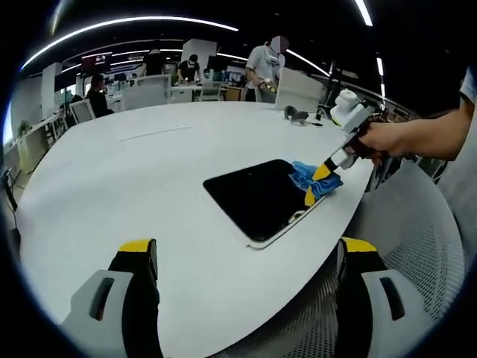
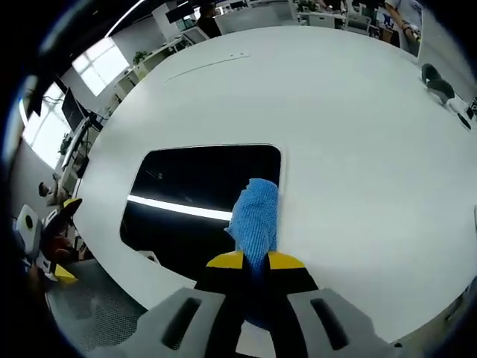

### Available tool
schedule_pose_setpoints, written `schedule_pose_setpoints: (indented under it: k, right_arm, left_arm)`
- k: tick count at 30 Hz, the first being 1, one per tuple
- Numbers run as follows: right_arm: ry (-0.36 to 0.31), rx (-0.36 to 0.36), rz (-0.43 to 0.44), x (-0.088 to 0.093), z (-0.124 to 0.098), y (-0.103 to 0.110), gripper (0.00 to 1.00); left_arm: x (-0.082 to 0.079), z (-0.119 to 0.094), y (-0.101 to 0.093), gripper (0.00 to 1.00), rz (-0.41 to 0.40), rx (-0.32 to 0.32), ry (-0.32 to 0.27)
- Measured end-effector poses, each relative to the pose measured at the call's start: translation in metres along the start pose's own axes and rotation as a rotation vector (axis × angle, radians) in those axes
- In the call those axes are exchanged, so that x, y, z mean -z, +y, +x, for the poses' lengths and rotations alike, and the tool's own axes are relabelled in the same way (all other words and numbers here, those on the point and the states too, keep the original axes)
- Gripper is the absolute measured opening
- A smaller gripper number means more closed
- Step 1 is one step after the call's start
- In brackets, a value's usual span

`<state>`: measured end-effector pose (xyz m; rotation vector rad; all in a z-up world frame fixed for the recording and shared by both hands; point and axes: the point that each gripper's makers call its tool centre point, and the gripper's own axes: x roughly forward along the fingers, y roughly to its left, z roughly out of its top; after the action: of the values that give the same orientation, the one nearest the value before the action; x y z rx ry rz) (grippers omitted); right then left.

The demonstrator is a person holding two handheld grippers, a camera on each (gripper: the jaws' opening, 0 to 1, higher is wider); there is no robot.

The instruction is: Wipe the mirror surface with the cleaning cloth until all visible marks leave the cleaned area.

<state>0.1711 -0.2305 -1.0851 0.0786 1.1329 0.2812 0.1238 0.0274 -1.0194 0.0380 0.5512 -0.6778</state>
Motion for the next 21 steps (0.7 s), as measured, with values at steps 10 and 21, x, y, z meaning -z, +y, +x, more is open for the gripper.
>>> schedule_pose_setpoints:
  k: [10, 21]
  right_arm:
    - [0.005, -0.005, 0.02, 0.011, -0.004, 0.002, 0.04]
    - [0.003, 0.008, 0.035, 0.015, -0.006, 0.003, 0.04]
  left_arm:
    - [0.0, 0.0, 0.0, 0.99, -0.009, 0.002, -0.003]
    - [-0.002, 0.0, -0.002, 0.99, -0.012, 0.006, -0.012]
